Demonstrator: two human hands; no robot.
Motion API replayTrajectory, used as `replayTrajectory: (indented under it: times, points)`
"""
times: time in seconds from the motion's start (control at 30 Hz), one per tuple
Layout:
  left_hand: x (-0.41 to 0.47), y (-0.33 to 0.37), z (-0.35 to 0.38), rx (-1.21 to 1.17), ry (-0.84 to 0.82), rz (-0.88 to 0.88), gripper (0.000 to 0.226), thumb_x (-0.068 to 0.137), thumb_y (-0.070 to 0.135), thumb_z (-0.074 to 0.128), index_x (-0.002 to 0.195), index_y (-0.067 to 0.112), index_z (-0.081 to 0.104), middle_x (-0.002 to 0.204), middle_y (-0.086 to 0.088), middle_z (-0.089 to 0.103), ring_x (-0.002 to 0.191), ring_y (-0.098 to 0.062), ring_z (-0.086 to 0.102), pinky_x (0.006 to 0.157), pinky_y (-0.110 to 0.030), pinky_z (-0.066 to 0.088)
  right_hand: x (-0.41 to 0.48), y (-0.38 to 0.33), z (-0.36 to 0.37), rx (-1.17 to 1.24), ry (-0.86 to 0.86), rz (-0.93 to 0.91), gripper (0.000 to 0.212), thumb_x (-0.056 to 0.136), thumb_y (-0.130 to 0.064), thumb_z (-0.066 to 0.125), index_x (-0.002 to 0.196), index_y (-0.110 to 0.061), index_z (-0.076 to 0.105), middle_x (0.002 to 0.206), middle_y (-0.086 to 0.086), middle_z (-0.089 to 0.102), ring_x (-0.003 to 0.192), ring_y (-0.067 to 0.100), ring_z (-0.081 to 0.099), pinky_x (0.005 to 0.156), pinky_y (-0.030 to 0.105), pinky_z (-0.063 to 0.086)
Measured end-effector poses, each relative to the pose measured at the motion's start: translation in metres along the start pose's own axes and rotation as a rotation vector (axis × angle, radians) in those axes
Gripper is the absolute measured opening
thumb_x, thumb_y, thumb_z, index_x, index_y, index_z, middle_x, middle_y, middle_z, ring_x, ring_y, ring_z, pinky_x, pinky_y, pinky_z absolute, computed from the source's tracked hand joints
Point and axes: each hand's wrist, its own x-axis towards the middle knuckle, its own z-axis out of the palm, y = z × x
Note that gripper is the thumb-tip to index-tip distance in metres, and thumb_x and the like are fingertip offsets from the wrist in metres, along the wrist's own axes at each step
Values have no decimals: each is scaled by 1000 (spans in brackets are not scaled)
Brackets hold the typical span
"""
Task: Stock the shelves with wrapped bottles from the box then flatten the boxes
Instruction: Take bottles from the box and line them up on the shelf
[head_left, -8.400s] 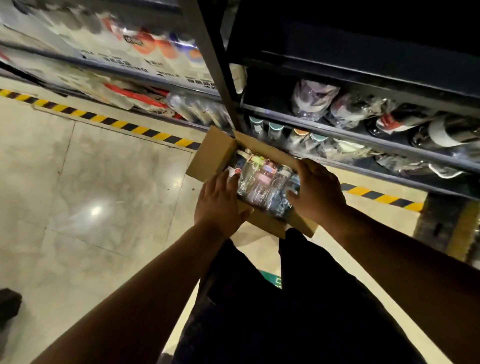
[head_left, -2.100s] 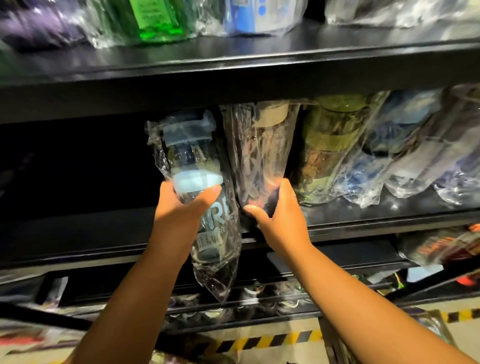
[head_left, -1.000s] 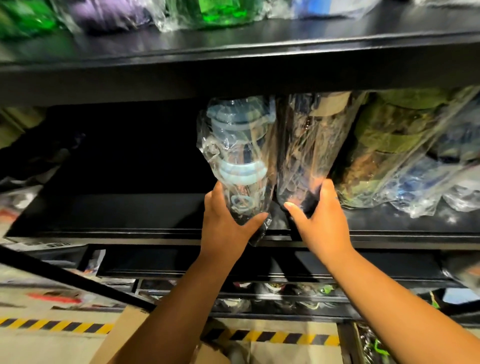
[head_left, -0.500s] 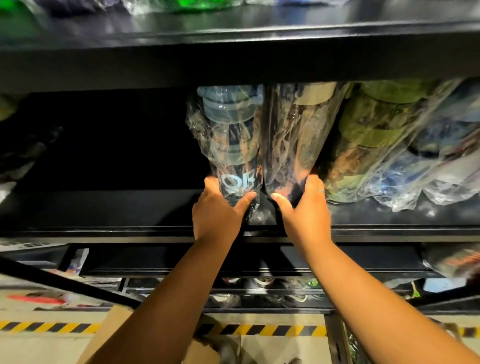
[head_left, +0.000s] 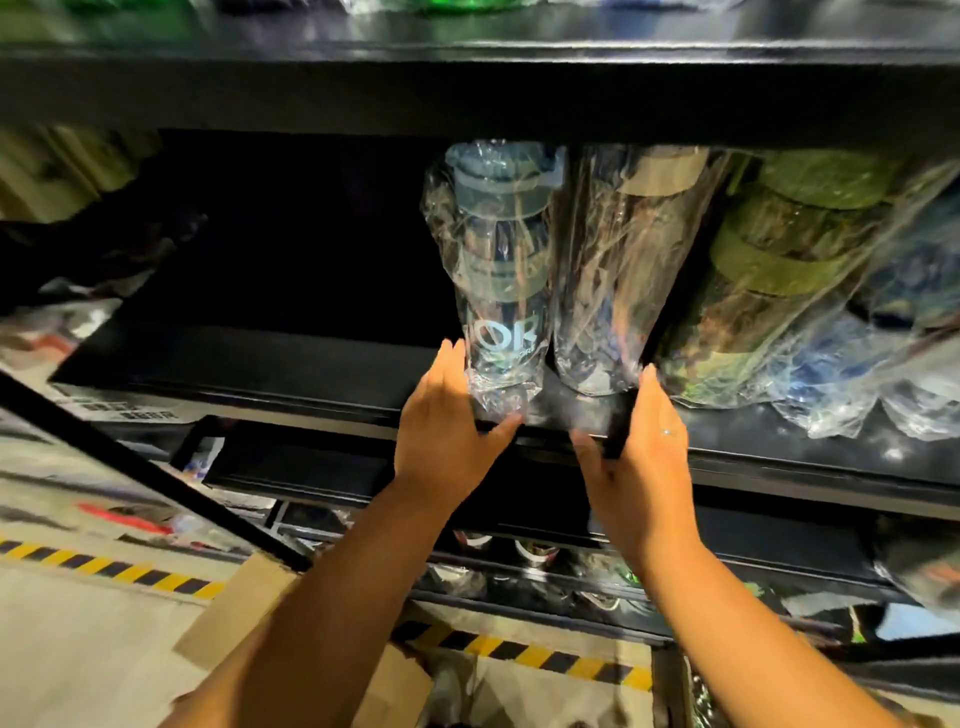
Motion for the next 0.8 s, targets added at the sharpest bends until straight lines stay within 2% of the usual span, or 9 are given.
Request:
replayTrajectory:
  times: [0.07,0.13,0.27,0.4,0.47,0.57,0.67,0.73,0.8]
  points:
    - [-28,-9,-1,103,28,47,84,87,64,54,150,11,33,155,-11,39,142,-25,37,120,-43,29,-25,4,8,-95,43,-178,76,90,-36,63,149,-1,31,146,20,42,134,39,40,112,52,35]
    - [-58,-18,-3,181,47,45,79,90,64,47,149,12,36,157,-11,37,144,-26,34,119,-43,23,-51,0,19,-133,12,-291,71,90,-44,53,145,-3,34,145,17,40,132,37,39,112,53,35]
    - [-112,-37,-15,235,95,-37,73,86,53,55,146,12,44,154,-11,43,142,-29,41,117,-52,32,-83,-12,46,-131,-217,-398,66,90,-50,47,145,-15,36,148,11,41,132,35,40,109,52,33]
    - [-165,-55,-43,329,77,-215,74,80,45,67,143,17,42,149,-14,48,136,-35,48,108,-56,42,-98,-28,80,-196,-476,-467,71,85,-50,57,145,-17,40,151,11,41,134,37,41,105,60,39]
    - [-195,-65,-63,342,32,-337,83,78,48,75,148,20,41,153,-7,44,140,-28,42,113,-52,38,-112,-40,93,-239,-583,-504,74,81,-51,58,145,-18,39,152,11,42,134,37,43,103,61,41]
    - [-243,-90,-83,414,-70,-453,95,80,54,73,156,25,25,161,0,29,148,-21,27,124,-43,20,-135,-54,113,-281,-665,-560,75,79,-53,53,145,-19,42,150,11,45,132,39,47,102,60,42]
    - [-280,-113,-100,478,-123,-526,94,83,59,66,157,22,21,163,-4,25,150,-24,23,122,-38,6,-159,-66,131,-346,-762,-605,77,84,-60,34,152,-24,31,159,9,32,144,37,32,112,61,29]
    - [-301,-128,-111,478,-146,-546,89,81,62,66,153,21,32,158,-7,35,145,-28,33,121,-41,13,-175,-77,146,-383,-842,-629,76,89,-60,28,157,-30,11,166,3,10,152,30,7,119,54,9]
    - [-320,-147,-124,470,-142,-562,86,78,62,69,149,21,40,153,-10,42,140,-32,41,118,-47,25,-192,-93,161,-390,-867,-649,77,89,-60,23,158,-31,3,166,2,1,152,27,-1,119,50,-1]
